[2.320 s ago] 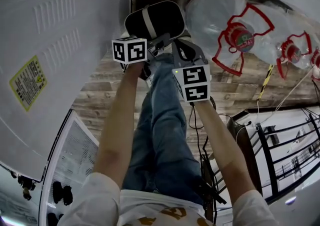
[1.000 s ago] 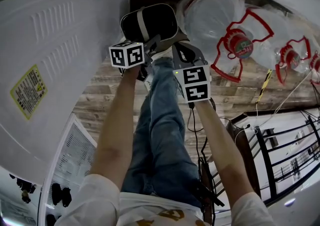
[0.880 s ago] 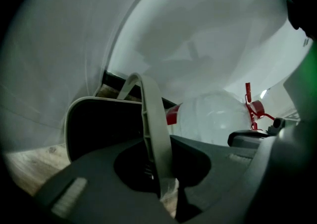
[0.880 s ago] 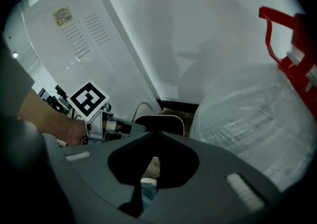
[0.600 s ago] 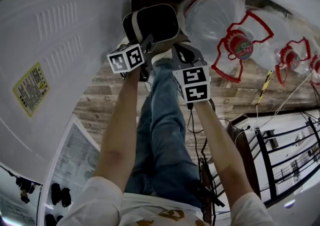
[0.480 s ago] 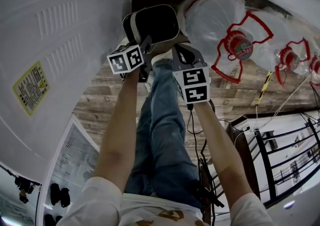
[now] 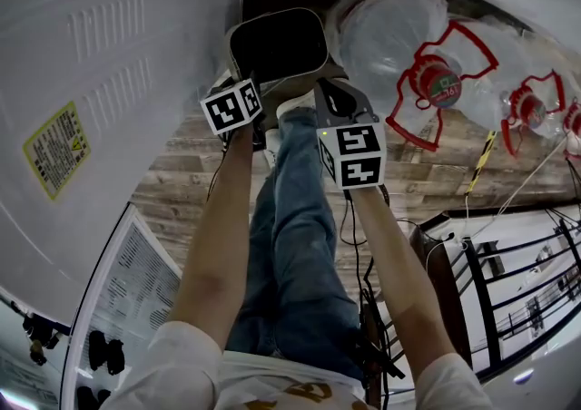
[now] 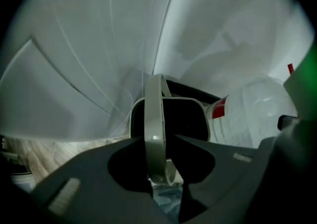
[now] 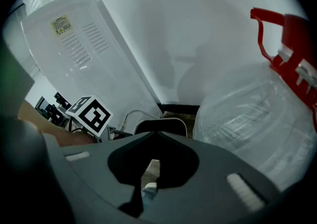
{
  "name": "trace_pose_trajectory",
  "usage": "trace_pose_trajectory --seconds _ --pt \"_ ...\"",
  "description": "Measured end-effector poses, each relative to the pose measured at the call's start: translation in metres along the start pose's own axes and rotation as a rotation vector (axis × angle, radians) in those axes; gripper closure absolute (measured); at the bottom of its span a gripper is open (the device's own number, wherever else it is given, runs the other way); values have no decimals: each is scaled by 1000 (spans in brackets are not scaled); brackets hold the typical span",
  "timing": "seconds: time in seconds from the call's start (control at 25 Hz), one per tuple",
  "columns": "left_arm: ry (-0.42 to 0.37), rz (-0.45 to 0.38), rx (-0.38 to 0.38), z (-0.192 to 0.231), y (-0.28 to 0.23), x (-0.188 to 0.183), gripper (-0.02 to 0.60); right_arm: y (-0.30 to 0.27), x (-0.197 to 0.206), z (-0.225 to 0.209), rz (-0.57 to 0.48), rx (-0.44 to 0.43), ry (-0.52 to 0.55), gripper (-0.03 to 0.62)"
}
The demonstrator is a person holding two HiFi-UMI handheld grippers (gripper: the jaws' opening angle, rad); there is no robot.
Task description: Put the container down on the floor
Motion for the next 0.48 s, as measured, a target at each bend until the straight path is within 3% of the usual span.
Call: trace_pose_trajectory --seconds 0.24,0.48 --pt "-74 50 -111 4 2 2 472 0 5 -1 10 13 10 569" --pt "-11 92 -112 9 1 4 371 6 3 -2 5 20 10 569"
Point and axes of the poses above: the fingertips, and each gripper's own axes: y backward along the fingers, z to its left, x out of its underside, the point moved 8 cm from there along y, backward along the fingers, and after that the axes turned 7 degrees about -y, right-handed, at the moved point
